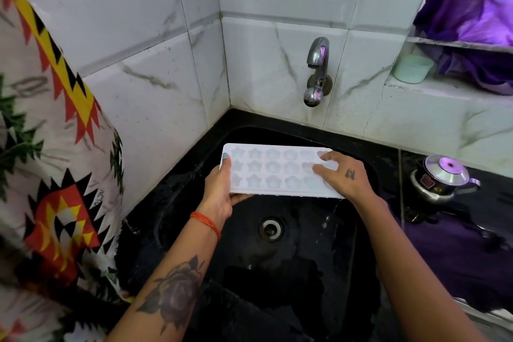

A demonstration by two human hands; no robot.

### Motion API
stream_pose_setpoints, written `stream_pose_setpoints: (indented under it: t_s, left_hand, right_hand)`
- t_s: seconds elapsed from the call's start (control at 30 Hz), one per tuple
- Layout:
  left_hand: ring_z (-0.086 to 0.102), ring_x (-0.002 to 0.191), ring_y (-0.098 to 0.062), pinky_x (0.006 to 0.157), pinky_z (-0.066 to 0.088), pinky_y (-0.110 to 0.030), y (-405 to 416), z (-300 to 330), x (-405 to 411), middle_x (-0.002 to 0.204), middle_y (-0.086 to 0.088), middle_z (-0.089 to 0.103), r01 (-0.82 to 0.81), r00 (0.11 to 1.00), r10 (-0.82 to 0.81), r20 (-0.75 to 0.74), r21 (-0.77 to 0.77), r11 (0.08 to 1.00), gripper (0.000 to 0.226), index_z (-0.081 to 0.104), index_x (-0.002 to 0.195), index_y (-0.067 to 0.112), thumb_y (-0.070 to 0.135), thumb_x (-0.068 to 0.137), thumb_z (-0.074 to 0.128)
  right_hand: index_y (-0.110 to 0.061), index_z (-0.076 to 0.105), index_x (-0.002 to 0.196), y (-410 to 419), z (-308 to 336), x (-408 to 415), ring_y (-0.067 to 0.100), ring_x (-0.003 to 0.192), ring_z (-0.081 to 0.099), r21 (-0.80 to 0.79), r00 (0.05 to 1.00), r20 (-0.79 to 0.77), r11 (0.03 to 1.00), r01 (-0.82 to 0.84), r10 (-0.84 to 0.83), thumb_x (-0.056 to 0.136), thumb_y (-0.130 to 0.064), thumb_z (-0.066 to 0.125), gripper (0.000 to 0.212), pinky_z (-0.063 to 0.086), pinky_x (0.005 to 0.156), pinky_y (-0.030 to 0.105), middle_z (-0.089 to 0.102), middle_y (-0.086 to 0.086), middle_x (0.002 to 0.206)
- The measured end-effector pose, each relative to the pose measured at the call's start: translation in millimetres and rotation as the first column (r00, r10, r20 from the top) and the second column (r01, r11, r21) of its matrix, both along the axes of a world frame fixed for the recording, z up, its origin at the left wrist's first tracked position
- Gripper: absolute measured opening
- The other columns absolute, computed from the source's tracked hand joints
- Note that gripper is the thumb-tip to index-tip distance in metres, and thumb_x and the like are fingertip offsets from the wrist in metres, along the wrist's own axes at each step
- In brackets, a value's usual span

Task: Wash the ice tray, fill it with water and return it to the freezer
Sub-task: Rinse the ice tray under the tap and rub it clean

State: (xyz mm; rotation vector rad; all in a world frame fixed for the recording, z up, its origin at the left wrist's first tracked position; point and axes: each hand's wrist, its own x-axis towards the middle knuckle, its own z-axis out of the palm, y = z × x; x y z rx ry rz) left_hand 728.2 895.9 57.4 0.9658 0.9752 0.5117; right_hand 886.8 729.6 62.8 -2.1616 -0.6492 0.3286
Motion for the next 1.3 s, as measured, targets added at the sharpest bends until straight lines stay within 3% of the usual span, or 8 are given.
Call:
stream_pose_setpoints:
  t_s: [0.07,0.13,0.4,0.57,0.77,0.93,1.13,1.3]
  left_hand:
    - [0.068,0.082,-0.019,0.056,0.057,-0.035,-1.4,0.2,0.1,0.092,-0.002,0.069,-0.019,1.000,0.019,-0.002,0.004,1.000,0.033,0.059,0.109,0.020,0.047,0.096,0.046]
    - [0.068,0.080,-0.019,0.053,0.057,-0.034,-2.8,0.2,0.5,0.090,-0.001,0.070,-0.041,0.999,0.041,0.000,0.015,0.999,0.032,0.059,0.107,0.019,0.046,0.096,0.047]
    - [0.069,0.077,-0.020,0.047,0.057,-0.032,-8.3,2.4,1.4,0.089,-0.004,0.070,-0.082,0.996,0.081,0.035,0.011,0.997,0.031,0.060,0.104,0.015,0.043,0.093,0.053]
    - [0.069,0.080,-0.023,0.048,0.057,-0.033,-8.9,1.5,0.9,0.093,-0.007,0.071,-0.099,0.994,0.099,0.040,-0.020,0.995,0.037,0.062,0.110,0.012,0.044,0.091,0.056]
    - [0.070,0.080,-0.023,0.046,0.057,-0.033,-9.3,2.6,-0.2,0.094,-0.008,0.071,-0.112,0.992,0.115,0.055,-0.045,0.993,0.043,0.062,0.114,0.009,0.045,0.090,0.058]
    - [0.069,0.080,-0.023,0.045,0.056,-0.033,-10.2,3.7,-1.9,0.095,-0.008,0.071,-0.120,0.991,0.123,0.057,-0.051,0.991,0.042,0.062,0.112,0.010,0.044,0.089,0.060]
    - [0.070,0.080,-0.024,0.051,0.058,-0.035,-11.4,3.9,-1.5,0.093,-0.008,0.071,-0.119,0.990,0.122,0.067,-0.049,0.992,0.038,0.063,0.107,0.012,0.044,0.088,0.061]
    - [0.069,0.078,-0.022,0.054,0.058,-0.037,-11.9,5.4,-1.8,0.087,-0.005,0.070,-0.139,0.988,0.141,0.056,-0.037,0.990,0.030,0.063,0.091,0.016,0.046,0.088,0.060]
  right_hand:
    - [-0.018,0.060,0.122,-2.0,-0.7,-0.2,-0.005,0.068,0.048,-0.003,1.000,0.003,1.000,-0.006,0.006,0.085,-0.034,0.066,0.041,0.036,0.069,0.012,0.058,-0.001,0.129]
    - [-0.020,0.059,0.122,-3.4,-0.6,0.1,-0.004,0.070,0.049,-0.021,1.000,0.005,1.000,-0.013,0.013,0.085,-0.037,0.065,0.042,0.037,0.071,0.014,0.058,0.000,0.127]
    - [-0.032,0.053,0.132,-8.7,-0.7,4.3,0.026,0.124,0.050,-0.177,0.998,0.006,0.982,-0.062,0.064,0.087,-0.052,0.056,0.050,0.038,0.100,0.033,0.051,0.007,0.138]
    - [-0.032,0.056,0.126,-10.2,1.4,6.1,0.024,0.122,0.051,-0.176,0.997,0.043,0.983,-0.055,0.064,0.086,-0.054,0.057,0.046,0.037,0.092,0.031,0.056,0.004,0.133]
    - [-0.035,0.054,0.124,-9.8,4.9,7.6,0.024,0.109,0.053,-0.317,0.982,0.168,0.948,-0.029,0.086,0.086,-0.061,0.050,0.046,0.033,0.080,0.030,0.053,0.003,0.124]
    - [-0.038,0.052,0.126,-11.1,3.1,6.9,0.024,0.113,0.052,-0.340,0.978,0.183,0.940,-0.030,0.097,0.086,-0.062,0.047,0.047,0.035,0.081,0.030,0.050,0.003,0.126]
    - [-0.034,0.052,0.130,-11.4,1.0,7.7,0.023,0.122,0.046,-0.256,0.988,0.109,0.964,-0.077,0.108,0.088,-0.056,0.051,0.048,0.033,0.087,0.029,0.047,0.003,0.134]
    - [-0.032,0.055,0.125,-15.1,0.6,9.2,0.023,0.119,0.049,-0.248,0.985,0.112,0.964,-0.099,0.130,0.086,-0.057,0.053,0.047,0.036,0.088,0.030,0.052,0.002,0.131]
